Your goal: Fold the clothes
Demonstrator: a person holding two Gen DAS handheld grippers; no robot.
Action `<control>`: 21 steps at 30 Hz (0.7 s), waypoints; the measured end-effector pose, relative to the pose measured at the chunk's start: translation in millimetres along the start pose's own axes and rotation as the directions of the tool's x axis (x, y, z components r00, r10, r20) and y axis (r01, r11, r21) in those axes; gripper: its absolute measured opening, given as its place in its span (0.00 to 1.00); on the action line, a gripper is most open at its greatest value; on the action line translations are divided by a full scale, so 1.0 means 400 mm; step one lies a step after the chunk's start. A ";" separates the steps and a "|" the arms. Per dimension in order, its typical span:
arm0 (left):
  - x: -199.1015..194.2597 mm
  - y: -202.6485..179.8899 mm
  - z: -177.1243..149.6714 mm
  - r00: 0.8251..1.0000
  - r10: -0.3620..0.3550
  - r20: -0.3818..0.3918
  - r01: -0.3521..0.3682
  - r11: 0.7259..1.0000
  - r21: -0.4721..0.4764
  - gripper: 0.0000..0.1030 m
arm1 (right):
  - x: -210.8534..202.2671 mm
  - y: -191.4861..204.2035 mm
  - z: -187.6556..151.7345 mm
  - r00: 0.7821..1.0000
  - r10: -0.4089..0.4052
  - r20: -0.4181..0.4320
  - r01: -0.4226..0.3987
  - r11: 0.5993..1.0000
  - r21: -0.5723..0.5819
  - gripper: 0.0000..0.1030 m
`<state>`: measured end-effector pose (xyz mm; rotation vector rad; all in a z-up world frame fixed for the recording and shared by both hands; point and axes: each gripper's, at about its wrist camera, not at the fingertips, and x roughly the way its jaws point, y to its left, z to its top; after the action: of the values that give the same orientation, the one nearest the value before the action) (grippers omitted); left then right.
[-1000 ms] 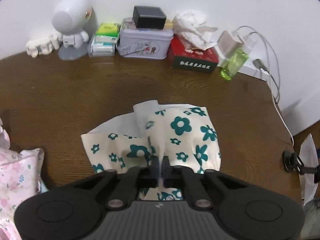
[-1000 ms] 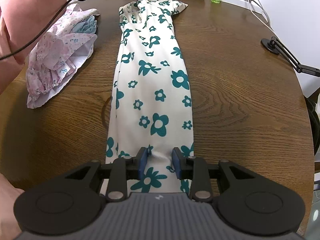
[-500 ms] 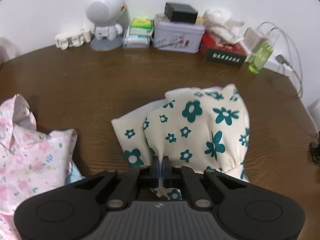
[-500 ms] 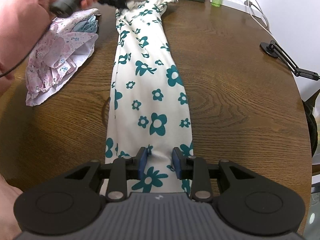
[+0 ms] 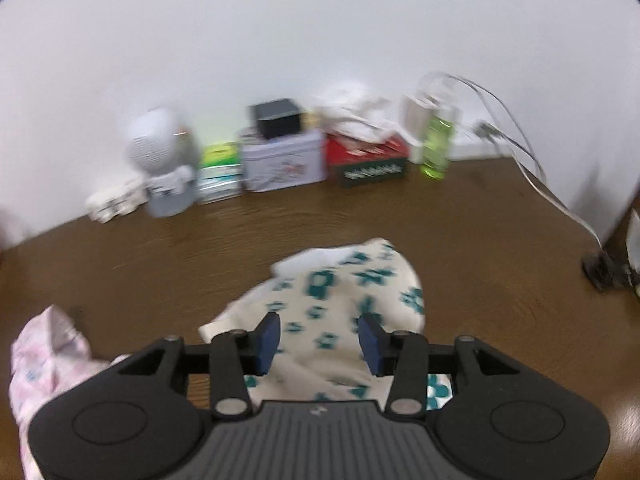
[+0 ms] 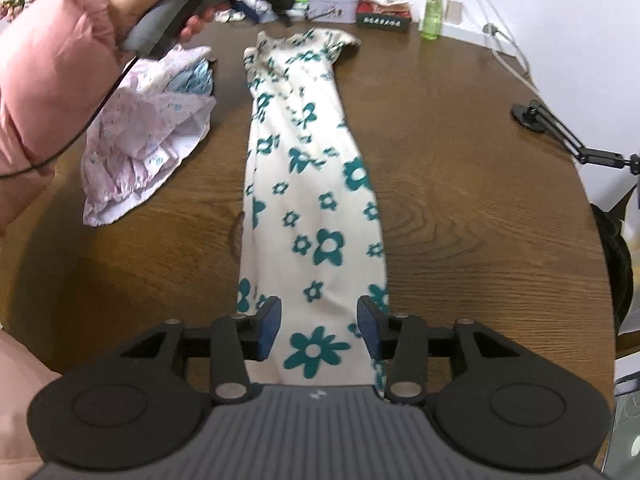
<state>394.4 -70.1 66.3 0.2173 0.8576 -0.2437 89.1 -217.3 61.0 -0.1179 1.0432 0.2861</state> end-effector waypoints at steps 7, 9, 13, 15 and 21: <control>0.086 -0.023 -0.055 0.996 0.009 -0.091 -0.004 0.998 0.060 0.33 | 0.025 0.009 -0.046 0.998 -0.055 -0.005 0.054 0.996 -0.070 0.39; 0.078 -0.017 -0.056 0.993 0.013 -0.122 -0.007 0.999 0.048 0.33 | 0.030 -0.004 -0.051 0.998 -0.050 -0.026 0.048 0.996 -0.073 0.39; 0.054 -0.027 -0.074 0.987 0.038 -0.154 -0.028 0.997 0.070 0.33 | 0.026 -0.049 -0.055 0.997 -0.029 -0.074 0.022 0.995 -0.098 0.41; 0.037 -0.040 -0.085 0.986 0.049 -0.160 -0.036 0.996 0.086 0.33 | 0.022 -0.076 -0.062 0.995 -0.038 -0.092 0.027 0.992 -0.121 0.45; 0.006 -0.069 -0.105 0.984 0.048 -0.173 -0.031 0.994 0.103 0.34 | 0.007 -0.175 -0.070 0.986 -0.125 -0.113 0.110 0.986 -0.125 0.46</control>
<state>357.5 -84.6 35.1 0.3527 1.0158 -0.2330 87.2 -290.3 41.7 -0.3057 1.1340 0.2354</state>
